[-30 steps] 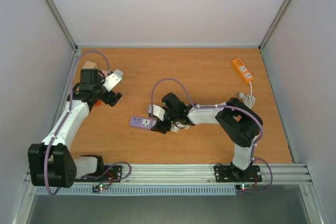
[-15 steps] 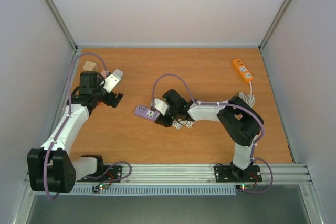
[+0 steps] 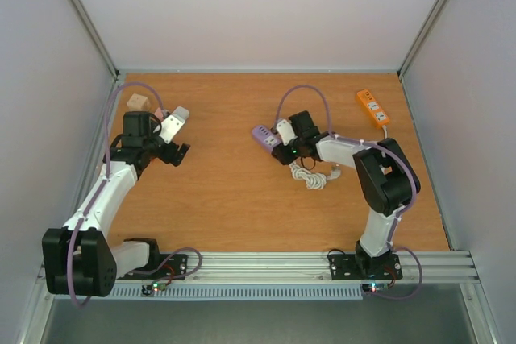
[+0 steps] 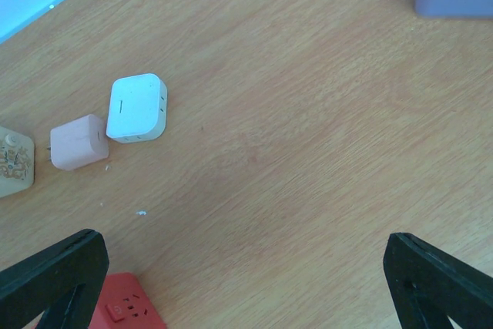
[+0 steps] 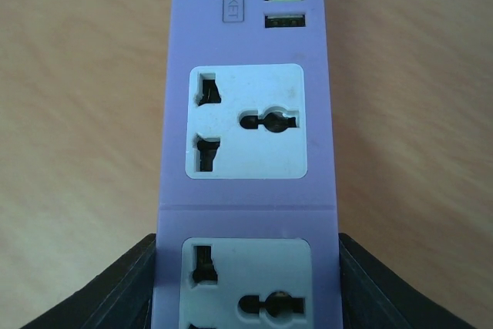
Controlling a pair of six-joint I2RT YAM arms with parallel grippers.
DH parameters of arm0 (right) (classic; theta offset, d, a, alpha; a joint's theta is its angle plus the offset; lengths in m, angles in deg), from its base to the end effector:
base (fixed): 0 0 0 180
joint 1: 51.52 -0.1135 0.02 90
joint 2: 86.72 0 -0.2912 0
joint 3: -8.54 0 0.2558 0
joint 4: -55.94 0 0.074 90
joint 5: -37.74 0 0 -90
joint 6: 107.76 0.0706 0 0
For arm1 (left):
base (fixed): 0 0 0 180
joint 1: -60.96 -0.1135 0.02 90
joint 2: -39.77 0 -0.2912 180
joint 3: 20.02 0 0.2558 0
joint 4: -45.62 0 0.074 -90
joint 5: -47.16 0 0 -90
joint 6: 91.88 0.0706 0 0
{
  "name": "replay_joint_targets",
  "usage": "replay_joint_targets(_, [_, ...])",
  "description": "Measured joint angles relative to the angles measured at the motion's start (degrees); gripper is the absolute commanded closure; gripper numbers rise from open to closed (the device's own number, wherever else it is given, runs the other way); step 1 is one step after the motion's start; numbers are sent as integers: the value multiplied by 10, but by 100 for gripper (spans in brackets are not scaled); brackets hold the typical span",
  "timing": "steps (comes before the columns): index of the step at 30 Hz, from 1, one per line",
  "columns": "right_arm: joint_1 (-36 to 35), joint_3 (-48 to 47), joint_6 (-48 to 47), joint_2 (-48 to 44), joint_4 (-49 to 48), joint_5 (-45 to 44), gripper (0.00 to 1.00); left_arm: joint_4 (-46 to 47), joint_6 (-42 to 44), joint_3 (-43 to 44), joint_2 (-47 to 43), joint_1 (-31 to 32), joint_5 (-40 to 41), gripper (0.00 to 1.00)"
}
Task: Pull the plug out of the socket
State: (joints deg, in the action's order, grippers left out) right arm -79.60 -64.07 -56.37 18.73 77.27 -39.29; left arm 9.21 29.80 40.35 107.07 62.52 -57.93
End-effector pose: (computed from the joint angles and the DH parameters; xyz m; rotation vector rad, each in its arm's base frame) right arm 0.3420 0.2004 0.1397 -1.4463 2.0314 0.2081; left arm 0.2644 -0.0256 0.2537 0.7809 2.1585 -0.0363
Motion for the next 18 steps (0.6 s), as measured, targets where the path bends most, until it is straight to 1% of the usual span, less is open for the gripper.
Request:
replay_joint_targets(9, [118,1,3,-8,9,-9,54,2,-2,-3,-3,0,0,0])
replay_joint_targets(18, [208,1,-13,-9,9,-12,54,4,-2,-9,-6,0,-1,0])
